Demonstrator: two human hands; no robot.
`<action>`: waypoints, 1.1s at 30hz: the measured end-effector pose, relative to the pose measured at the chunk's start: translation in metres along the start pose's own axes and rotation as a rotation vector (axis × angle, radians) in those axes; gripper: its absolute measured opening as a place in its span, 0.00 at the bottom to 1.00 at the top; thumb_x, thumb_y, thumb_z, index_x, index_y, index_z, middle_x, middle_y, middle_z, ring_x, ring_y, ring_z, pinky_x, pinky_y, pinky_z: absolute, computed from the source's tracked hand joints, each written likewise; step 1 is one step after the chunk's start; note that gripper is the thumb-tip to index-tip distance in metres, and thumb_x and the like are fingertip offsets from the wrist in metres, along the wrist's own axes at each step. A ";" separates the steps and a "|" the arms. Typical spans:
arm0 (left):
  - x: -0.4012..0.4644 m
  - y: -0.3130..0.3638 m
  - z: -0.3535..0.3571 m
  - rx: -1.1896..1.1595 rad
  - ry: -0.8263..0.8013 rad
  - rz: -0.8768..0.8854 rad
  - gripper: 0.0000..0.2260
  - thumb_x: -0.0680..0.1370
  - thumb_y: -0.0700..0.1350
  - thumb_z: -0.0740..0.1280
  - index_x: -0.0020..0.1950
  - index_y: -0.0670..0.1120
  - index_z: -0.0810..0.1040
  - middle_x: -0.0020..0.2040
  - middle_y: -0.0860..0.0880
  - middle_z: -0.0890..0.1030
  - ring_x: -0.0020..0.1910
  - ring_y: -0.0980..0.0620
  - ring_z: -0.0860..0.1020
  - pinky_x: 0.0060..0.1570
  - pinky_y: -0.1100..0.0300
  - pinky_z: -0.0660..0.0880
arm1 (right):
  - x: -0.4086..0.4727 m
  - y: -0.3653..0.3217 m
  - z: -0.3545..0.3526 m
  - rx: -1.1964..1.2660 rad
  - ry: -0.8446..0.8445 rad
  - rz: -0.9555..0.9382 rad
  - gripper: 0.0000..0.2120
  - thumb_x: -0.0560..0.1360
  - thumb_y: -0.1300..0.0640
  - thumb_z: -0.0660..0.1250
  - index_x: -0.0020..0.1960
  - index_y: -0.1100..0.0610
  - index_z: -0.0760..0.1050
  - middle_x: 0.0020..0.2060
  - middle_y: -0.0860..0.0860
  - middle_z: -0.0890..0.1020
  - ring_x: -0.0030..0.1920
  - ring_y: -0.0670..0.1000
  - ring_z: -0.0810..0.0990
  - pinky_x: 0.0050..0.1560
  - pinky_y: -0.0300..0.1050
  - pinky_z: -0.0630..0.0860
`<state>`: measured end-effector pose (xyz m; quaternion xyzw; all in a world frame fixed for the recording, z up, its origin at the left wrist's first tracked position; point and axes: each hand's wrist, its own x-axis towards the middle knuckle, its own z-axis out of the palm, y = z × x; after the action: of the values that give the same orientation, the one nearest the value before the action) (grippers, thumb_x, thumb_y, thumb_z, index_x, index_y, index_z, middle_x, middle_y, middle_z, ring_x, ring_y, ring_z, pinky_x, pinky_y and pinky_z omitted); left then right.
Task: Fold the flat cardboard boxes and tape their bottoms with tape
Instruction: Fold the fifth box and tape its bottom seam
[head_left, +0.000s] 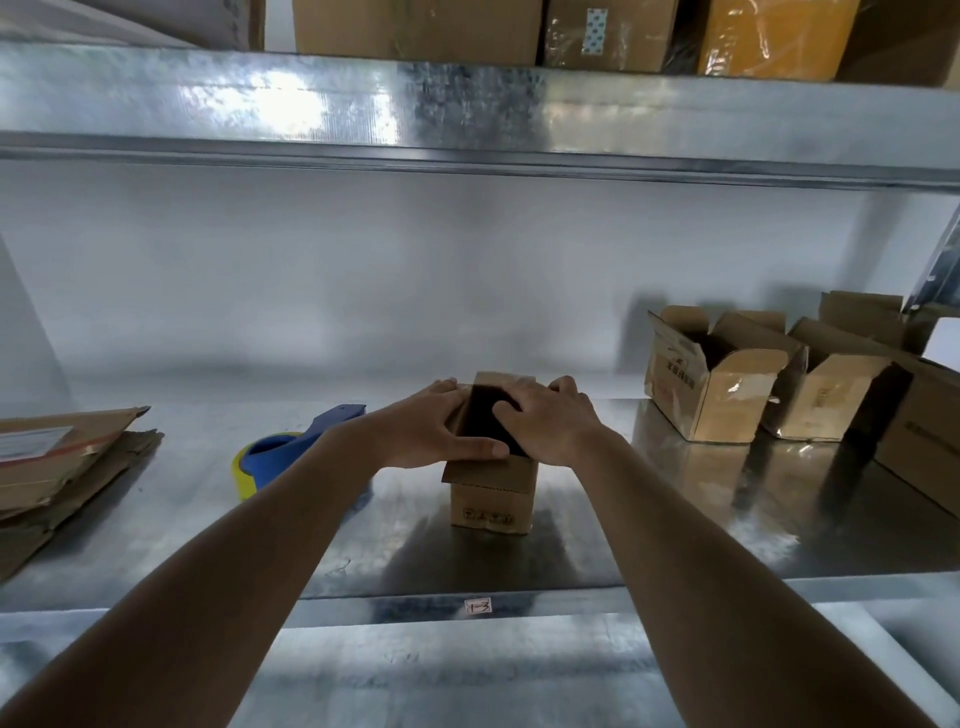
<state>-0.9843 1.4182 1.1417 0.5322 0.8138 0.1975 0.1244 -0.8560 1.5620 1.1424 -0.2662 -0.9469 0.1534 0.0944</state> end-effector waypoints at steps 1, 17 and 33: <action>0.000 0.001 0.002 0.000 0.003 -0.003 0.41 0.73 0.70 0.67 0.82 0.56 0.60 0.77 0.53 0.64 0.72 0.52 0.66 0.65 0.60 0.63 | 0.000 -0.002 0.001 -0.035 0.001 -0.008 0.26 0.85 0.42 0.50 0.81 0.44 0.60 0.75 0.50 0.69 0.72 0.57 0.63 0.69 0.55 0.64; -0.012 0.018 0.016 0.105 0.100 -0.022 0.24 0.83 0.59 0.65 0.78 0.55 0.70 0.71 0.56 0.70 0.68 0.54 0.70 0.59 0.64 0.67 | -0.045 0.040 0.000 0.015 0.420 -0.089 0.11 0.78 0.44 0.67 0.46 0.51 0.80 0.48 0.47 0.77 0.47 0.50 0.77 0.40 0.41 0.70; -0.008 0.079 0.048 0.015 0.222 0.056 0.24 0.77 0.62 0.71 0.68 0.52 0.72 0.61 0.54 0.76 0.55 0.54 0.77 0.52 0.61 0.79 | -0.100 0.071 -0.021 0.411 0.445 0.111 0.03 0.77 0.59 0.72 0.47 0.60 0.80 0.39 0.50 0.82 0.42 0.48 0.80 0.41 0.37 0.76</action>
<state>-0.8969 1.4481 1.1349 0.5306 0.8087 0.2527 0.0242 -0.7328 1.5715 1.1277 -0.3201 -0.8361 0.2848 0.3427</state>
